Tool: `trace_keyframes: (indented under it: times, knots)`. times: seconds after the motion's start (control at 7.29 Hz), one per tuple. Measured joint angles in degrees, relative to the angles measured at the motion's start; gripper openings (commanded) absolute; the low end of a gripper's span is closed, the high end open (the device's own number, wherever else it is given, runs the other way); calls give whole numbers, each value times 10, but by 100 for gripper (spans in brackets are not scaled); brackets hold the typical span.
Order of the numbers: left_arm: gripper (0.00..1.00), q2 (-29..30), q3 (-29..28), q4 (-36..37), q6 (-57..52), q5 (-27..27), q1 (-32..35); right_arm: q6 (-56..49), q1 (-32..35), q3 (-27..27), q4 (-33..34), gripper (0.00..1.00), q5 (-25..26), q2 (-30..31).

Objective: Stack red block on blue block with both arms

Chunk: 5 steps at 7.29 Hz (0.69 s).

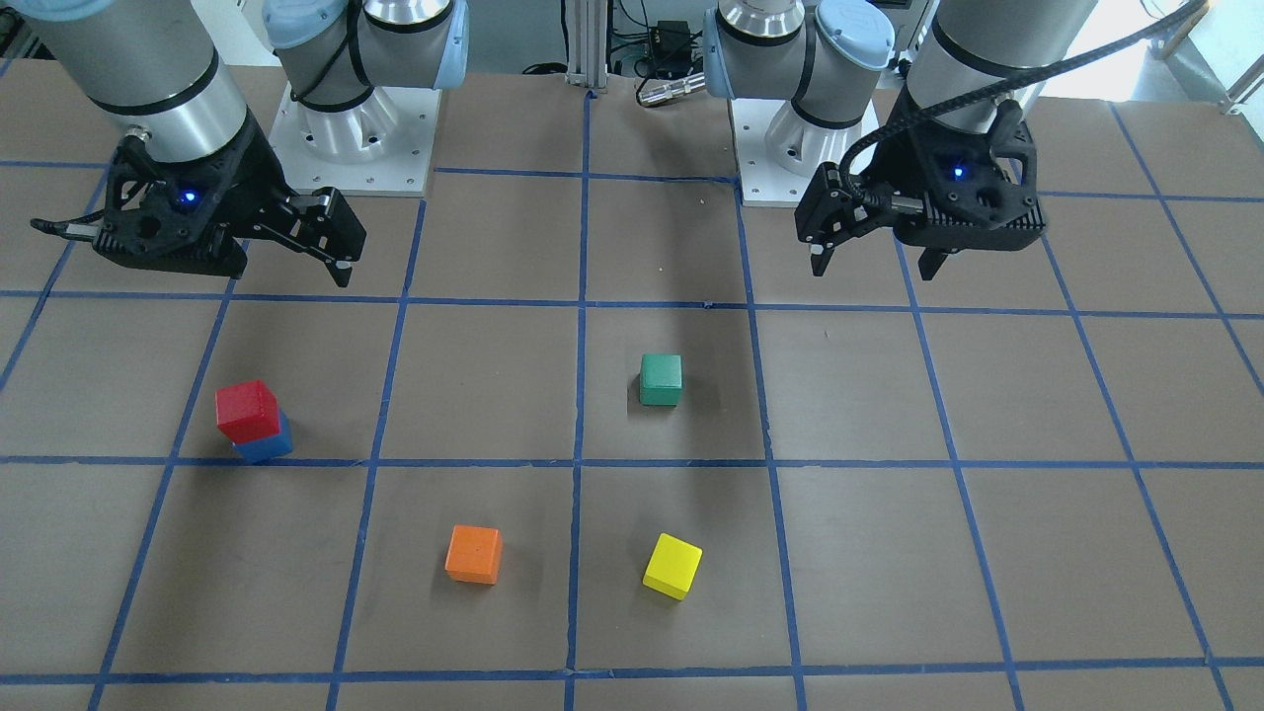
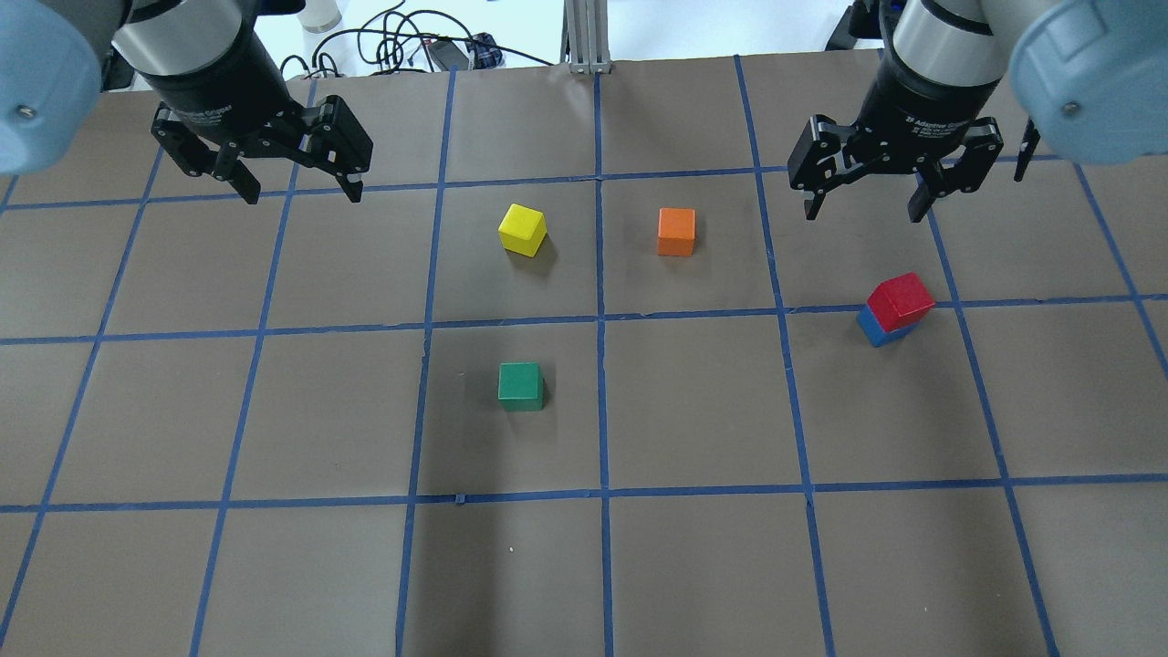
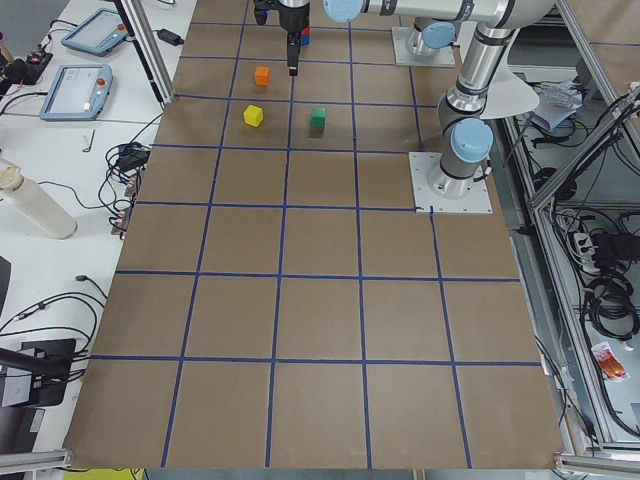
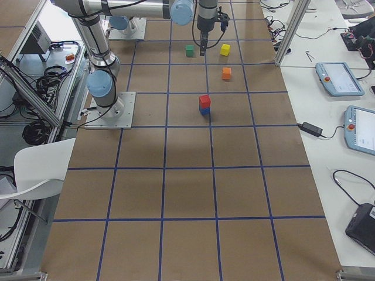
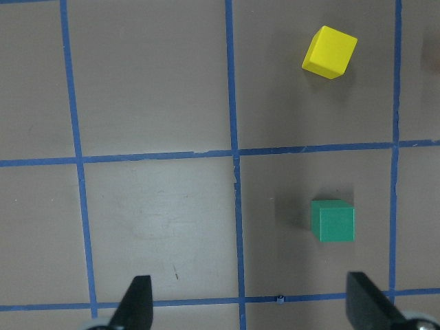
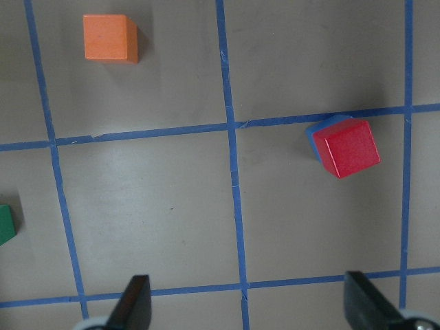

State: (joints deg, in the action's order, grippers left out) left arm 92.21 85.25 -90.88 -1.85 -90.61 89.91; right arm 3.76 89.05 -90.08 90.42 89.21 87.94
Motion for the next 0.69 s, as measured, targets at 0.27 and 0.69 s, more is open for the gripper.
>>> trace_keyframes:
  times: [0.27,0.69]
  knots:
    - [100,0,0,0,0,0,0,0,-1,-1,5,100,0,0]
    - [100,0,0,0,0,0,0,-1,-1,-1,11,100,0,0]
